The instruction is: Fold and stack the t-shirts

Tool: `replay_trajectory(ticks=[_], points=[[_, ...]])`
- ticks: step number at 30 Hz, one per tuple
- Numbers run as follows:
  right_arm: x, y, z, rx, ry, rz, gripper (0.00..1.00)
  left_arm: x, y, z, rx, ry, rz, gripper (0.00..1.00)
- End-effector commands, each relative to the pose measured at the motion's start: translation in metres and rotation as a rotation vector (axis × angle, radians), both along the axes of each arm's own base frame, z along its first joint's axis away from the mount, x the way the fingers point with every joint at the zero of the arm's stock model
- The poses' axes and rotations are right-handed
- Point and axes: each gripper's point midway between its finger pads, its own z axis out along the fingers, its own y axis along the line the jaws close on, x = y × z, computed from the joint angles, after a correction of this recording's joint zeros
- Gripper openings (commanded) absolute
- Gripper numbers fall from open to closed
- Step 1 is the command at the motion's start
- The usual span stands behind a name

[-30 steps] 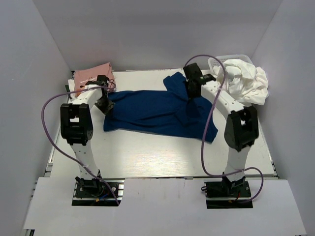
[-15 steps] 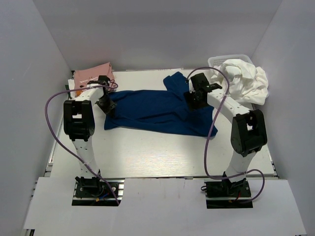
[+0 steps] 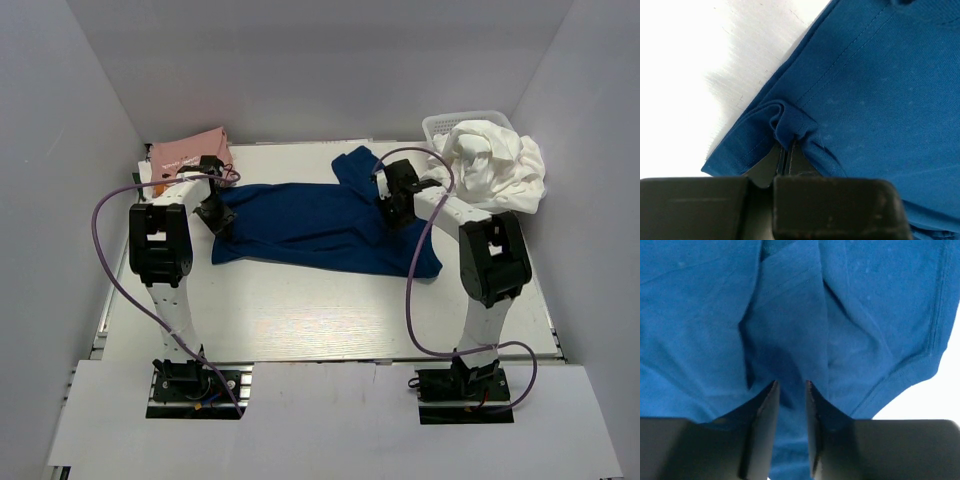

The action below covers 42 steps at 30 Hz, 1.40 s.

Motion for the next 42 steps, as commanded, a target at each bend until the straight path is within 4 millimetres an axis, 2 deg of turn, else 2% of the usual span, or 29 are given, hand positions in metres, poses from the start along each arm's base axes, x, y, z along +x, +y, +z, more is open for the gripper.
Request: replay_trajectory(ticks=[1, 4, 5, 6, 9, 11, 13, 14, 15, 16, 17, 18, 19, 21, 24, 29, 30, 32, 33, 36, 39, 40, 41, 42], points=[[0.028, -0.001, 0.010, 0.034, -0.060, -0.016, 0.30, 0.006, -0.001, 0.026, -0.011, -0.076, -0.009, 0.00], [0.030, -0.001, 0.016, 0.075, -0.055, -0.002, 0.32, 0.003, -0.001, 0.023, -0.011, -0.066, -0.009, 0.00], [0.026, -0.003, 0.012, 0.073, -0.044, -0.009, 0.20, 0.003, -0.003, 0.023, -0.021, -0.065, -0.011, 0.00], [0.028, -0.009, 0.012, 0.063, -0.053, -0.041, 0.01, 0.000, -0.003, 0.020, -0.021, -0.056, -0.011, 0.00], [0.028, -0.017, 0.012, 0.068, -0.050, -0.068, 0.00, -0.002, -0.003, 0.022, -0.021, -0.058, -0.011, 0.00], [0.027, -0.018, 0.018, 0.102, -0.053, -0.075, 0.00, -0.003, -0.003, 0.020, -0.021, -0.058, -0.011, 0.00], [0.021, -0.010, 0.031, 0.155, -0.058, -0.047, 0.00, -0.002, -0.003, 0.023, -0.021, -0.067, -0.011, 0.00], [0.019, -0.006, 0.041, 0.179, -0.071, -0.032, 0.05, -0.004, -0.003, 0.024, -0.021, -0.067, -0.011, 0.00], [0.014, -0.007, 0.040, 0.182, -0.064, -0.013, 0.23, -0.004, -0.003, 0.024, -0.021, -0.067, -0.011, 0.00], [0.010, -0.002, 0.042, 0.198, -0.064, 0.005, 0.33, -0.007, -0.003, 0.025, -0.021, -0.067, -0.011, 0.00], [0.008, -0.002, 0.056, 0.213, -0.093, 0.014, 0.41, -0.010, -0.002, 0.023, -0.021, -0.058, -0.011, 0.00], [0.007, -0.002, 0.058, 0.218, -0.106, 0.018, 0.48, -0.007, -0.003, 0.027, -0.022, -0.076, -0.011, 0.00], [0.000, -0.004, 0.049, 0.217, -0.089, 0.017, 0.50, -0.010, -0.002, 0.024, -0.021, -0.067, -0.011, 0.00], [-0.005, -0.006, 0.046, 0.212, -0.080, 0.014, 0.55, -0.009, -0.002, 0.027, -0.022, -0.076, -0.011, 0.00], [-0.018, -0.010, 0.030, 0.186, -0.021, 0.016, 0.56, -0.009, -0.001, 0.027, -0.013, -0.076, -0.009, 0.00], [-0.020, -0.019, 0.014, 0.142, -0.009, 0.012, 0.59, -0.012, -0.004, 0.027, -0.013, -0.067, -0.018, 0.00], [-0.020, -0.019, 0.008, 0.135, 0.004, 0.018, 0.59, -0.012, -0.004, 0.027, -0.013, -0.067, -0.018, 0.00], [-0.015, -0.018, 0.008, 0.139, -0.006, 0.020, 0.59, -0.012, -0.004, 0.027, -0.013, -0.067, -0.018, 0.00], [-0.017, -0.014, -0.001, 0.147, 0.024, 0.031, 0.59, -0.012, -0.004, 0.027, -0.013, -0.067, -0.018, 0.00], [-0.015, -0.010, -0.004, 0.153, 0.044, 0.041, 0.55, -0.014, -0.004, 0.027, -0.012, -0.058, -0.018, 0.00], [-0.013, -0.012, -0.009, 0.155, 0.050, 0.024, 0.43, -0.016, -0.002, 0.031, -0.004, -0.068, -0.016, 0.00], [-0.012, -0.015, -0.008, 0.142, 0.043, 0.015, 0.36, -0.018, -0.002, 0.034, -0.004, -0.072, -0.016, 0.00], [-0.011, -0.017, -0.007, 0.138, 0.038, -0.001, 0.20, -0.021, -0.002, 0.031, -0.002, -0.062, -0.025, 0.00], [-0.014, -0.021, -0.011, 0.127, 0.040, -0.012, 0.08, -0.022, -0.002, 0.037, -0.002, -0.076, -0.025, 0.00]])
